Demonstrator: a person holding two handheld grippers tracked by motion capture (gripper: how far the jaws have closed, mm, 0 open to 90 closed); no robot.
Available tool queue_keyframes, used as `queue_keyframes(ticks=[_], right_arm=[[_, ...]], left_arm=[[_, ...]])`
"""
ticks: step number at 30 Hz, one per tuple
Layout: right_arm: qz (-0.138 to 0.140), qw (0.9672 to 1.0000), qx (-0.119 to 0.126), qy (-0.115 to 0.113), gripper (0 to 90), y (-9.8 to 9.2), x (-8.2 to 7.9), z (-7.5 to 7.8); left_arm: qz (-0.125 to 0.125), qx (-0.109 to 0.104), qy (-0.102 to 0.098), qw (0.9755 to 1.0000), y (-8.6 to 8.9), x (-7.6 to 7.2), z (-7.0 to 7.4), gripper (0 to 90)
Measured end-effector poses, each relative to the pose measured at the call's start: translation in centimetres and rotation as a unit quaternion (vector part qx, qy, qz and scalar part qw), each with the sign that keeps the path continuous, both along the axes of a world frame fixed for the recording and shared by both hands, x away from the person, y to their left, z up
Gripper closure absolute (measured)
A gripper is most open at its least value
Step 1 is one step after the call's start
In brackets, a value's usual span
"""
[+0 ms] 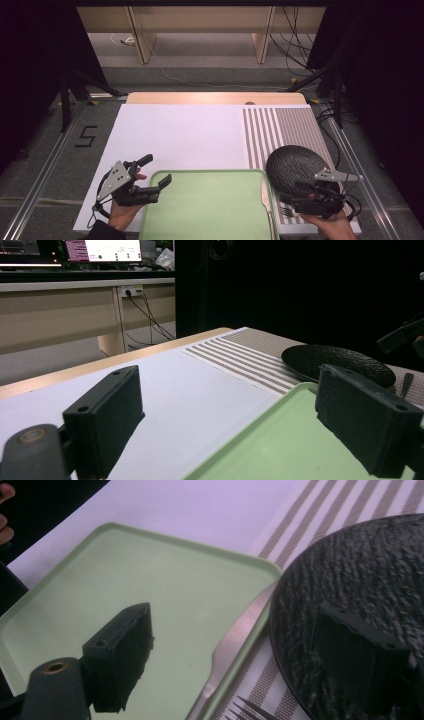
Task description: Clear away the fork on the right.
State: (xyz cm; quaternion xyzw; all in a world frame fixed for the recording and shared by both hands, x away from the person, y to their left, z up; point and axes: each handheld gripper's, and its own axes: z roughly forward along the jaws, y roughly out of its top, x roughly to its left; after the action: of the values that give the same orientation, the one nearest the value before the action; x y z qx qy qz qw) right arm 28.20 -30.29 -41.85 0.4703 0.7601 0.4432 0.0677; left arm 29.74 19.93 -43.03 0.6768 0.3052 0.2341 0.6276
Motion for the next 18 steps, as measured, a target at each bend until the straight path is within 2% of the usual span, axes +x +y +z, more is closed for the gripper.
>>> queue_keyframes(ticks=[11,18], right_arm=[[-0.039,0.9992,-0.005,-0.004,17.8,-2.5,-0.8,0.2],[-0.056,0.9981,-0.024,-0.004,18.2,-3.7,-1.4,0.2]], left_arm=[[-0.003,0.001,-0.003,1.0,0.0,-0.1,0.0,11.4],[-0.003,-0.001,-0.004,1.0,0.1,-0.2,0.1,11.4]])
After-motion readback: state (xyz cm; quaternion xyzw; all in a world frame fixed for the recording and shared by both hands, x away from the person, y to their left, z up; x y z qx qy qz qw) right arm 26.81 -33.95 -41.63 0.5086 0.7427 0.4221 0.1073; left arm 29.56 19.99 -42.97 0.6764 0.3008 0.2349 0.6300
